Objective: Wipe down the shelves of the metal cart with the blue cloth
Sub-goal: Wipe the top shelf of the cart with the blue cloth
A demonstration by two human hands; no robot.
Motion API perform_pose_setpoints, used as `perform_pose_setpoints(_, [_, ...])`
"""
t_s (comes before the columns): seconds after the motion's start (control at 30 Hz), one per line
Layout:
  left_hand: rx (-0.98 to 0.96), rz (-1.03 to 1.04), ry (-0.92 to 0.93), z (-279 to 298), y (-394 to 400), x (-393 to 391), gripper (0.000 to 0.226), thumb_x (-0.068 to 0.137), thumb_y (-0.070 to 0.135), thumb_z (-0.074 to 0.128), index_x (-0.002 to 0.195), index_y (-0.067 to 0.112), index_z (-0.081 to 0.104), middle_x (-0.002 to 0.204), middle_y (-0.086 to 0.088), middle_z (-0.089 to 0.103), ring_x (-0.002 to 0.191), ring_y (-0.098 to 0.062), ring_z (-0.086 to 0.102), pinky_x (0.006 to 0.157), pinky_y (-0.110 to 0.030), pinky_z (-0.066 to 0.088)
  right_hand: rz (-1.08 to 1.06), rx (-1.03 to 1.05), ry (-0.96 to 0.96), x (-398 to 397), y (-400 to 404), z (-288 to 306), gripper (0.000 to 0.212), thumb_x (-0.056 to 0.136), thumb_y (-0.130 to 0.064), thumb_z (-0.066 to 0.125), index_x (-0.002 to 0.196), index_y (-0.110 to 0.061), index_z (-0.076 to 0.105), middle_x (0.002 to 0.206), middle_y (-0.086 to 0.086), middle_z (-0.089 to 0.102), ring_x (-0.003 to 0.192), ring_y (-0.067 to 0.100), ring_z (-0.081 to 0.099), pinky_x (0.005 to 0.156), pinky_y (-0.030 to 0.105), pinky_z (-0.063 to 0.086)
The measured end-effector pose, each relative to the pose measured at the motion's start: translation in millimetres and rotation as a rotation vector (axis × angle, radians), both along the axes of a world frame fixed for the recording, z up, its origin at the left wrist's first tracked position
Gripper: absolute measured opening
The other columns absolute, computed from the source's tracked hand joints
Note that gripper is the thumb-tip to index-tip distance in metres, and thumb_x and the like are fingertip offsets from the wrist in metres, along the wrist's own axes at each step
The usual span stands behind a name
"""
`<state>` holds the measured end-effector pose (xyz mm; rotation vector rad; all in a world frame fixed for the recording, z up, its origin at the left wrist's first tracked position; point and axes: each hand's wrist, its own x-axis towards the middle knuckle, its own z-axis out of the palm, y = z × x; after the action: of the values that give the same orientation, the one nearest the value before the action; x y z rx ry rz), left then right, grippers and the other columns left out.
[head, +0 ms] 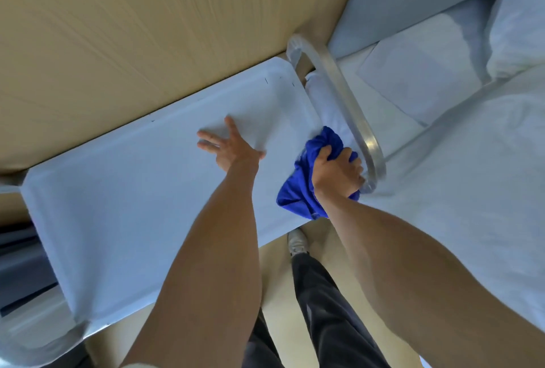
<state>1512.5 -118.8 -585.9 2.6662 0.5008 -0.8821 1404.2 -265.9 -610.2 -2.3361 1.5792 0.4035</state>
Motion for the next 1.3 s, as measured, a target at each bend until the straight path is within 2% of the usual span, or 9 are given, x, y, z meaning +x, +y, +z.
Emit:
perform_pose_setpoints(0.4, [0.005, -0.006, -0.026, -9.8, 0.2, 6.7, 0.108, 0.075, 0.037, 0.082, 0.153, 0.039, 0.007, 0.154, -0.026, -0.027, 0.144, -0.048, -0.015, 0.091, -0.04, 0.05, 0.184, -0.055, -0.193, 142.8, 24.8, -21.3, 0.062, 0.097, -0.05, 0.033, 0.144, -0.012, 0.044, 0.142, 0.018, 0.048, 0.127, 0.034, 0.045, 0.105, 0.05, 0.027])
perform_pose_setpoints(0.63, [0.005, -0.038, -0.004, -6.2, 2.7, 2.5, 0.108, 0.075, 0.04, 0.081, 0.153, 0.039, 0.006, 0.154, -0.028, -0.027, 0.143, -0.05, -0.015, 0.097, -0.043, 0.047, 0.409, -0.163, -0.337, 21.1, 46.1, -31.4, 0.044, 0.098, -0.039, 0.043, 0.129, -0.014, 0.062, 0.144, 0.015, 0.051, 0.138, 0.032, 0.043, 0.104, 0.052, 0.036])
perform_pose_setpoints(0.8, [-0.008, -0.058, -0.002, 0.8, 5.7, -2.0, 0.104, 0.076, 0.044, 0.079, 0.153, 0.04, 0.009, 0.155, -0.027, -0.024, 0.144, -0.048, -0.012, 0.098, -0.041, 0.045, 0.252, -0.087, -0.335, -124.7, 83.1, -26.3, 0.054, 0.1, -0.043, 0.034, 0.138, -0.01, 0.055, 0.148, 0.023, 0.043, 0.137, 0.039, 0.041, 0.107, 0.054, 0.038])
perform_pose_setpoints(0.93, [-0.024, -0.2, -0.091, 1.6, 40.8, -11.1, 0.088, 0.08, 0.044, 0.076, 0.15, 0.034, 0.024, 0.16, -0.02, -0.012, 0.147, -0.039, 0.0, 0.1, -0.042, 0.043, 0.205, -0.018, -0.4, -123.8, 89.0, -34.9, 0.057, 0.101, -0.037, 0.029, 0.143, -0.002, 0.047, 0.153, 0.029, 0.032, 0.142, 0.045, 0.03, 0.113, 0.053, 0.032])
perform_pose_setpoints(1.0, [0.03, -0.261, -0.123, -3.0, 72.3, -26.5, 0.094, 0.078, 0.051, 0.074, 0.152, 0.032, 0.019, 0.16, -0.019, -0.008, 0.147, -0.037, 0.002, 0.106, -0.047, 0.034, 0.227, -0.026, -0.349, -116.7, 85.7, -36.3, 0.058, 0.101, -0.038, 0.028, 0.142, -0.001, 0.048, 0.155, 0.028, 0.03, 0.146, 0.044, 0.024, 0.114, 0.054, 0.028])
perform_pose_setpoints(1.07, [0.094, -0.123, -0.102, -7.2, 102.6, -45.8, 0.103, 0.073, 0.062, 0.071, 0.153, 0.035, 0.011, 0.159, -0.024, -0.012, 0.147, -0.04, -0.002, 0.111, -0.052, 0.026, 0.293, -0.054, -0.328, -117.9, 82.1, -36.5, 0.059, 0.1, -0.038, 0.029, 0.139, 0.001, 0.05, 0.154, 0.029, 0.031, 0.146, 0.042, 0.023, 0.116, 0.053, 0.026])
perform_pose_setpoints(1.13, [0.086, 0.007, -0.061, -9.2, 125.5, -59.9, 0.097, 0.076, 0.064, 0.067, 0.151, 0.038, 0.013, 0.158, -0.022, -0.016, 0.147, -0.041, -0.005, 0.107, -0.052, 0.032, 0.319, -0.057, -0.363, -116.2, 84.4, -33.1, 0.061, 0.098, -0.04, 0.032, 0.137, 0.003, 0.051, 0.153, 0.029, 0.032, 0.146, 0.042, 0.024, 0.117, 0.053, 0.024])
perform_pose_setpoints(1.2, [0.067, -0.048, -0.049, -6.7, 141.3, -63.8, 0.081, 0.083, 0.057, 0.061, 0.15, 0.038, 0.021, 0.159, -0.019, -0.013, 0.146, -0.04, 0.0, 0.1, -0.045, 0.042, 0.343, -0.038, -0.379, -118.0, 98.6, -28.8, 0.064, 0.095, -0.042, 0.034, 0.137, 0.003, 0.051, 0.152, 0.03, 0.032, 0.145, 0.043, 0.025, 0.118, 0.054, 0.023])
perform_pose_setpoints(1.3, [-0.006, -0.122, -0.005, 3.8, 161.6, -56.4, 0.066, 0.085, 0.038, 0.056, 0.148, 0.035, 0.035, 0.16, -0.015, -0.006, 0.145, -0.035, 0.01, 0.104, -0.04, 0.039, 0.535, -0.039, -0.355, -128.0, 156.8, -27.1, 0.064, 0.095, -0.047, 0.037, 0.135, 0.001, 0.054, 0.15, 0.03, 0.036, 0.143, 0.043, 0.03, 0.118, 0.053, 0.021])
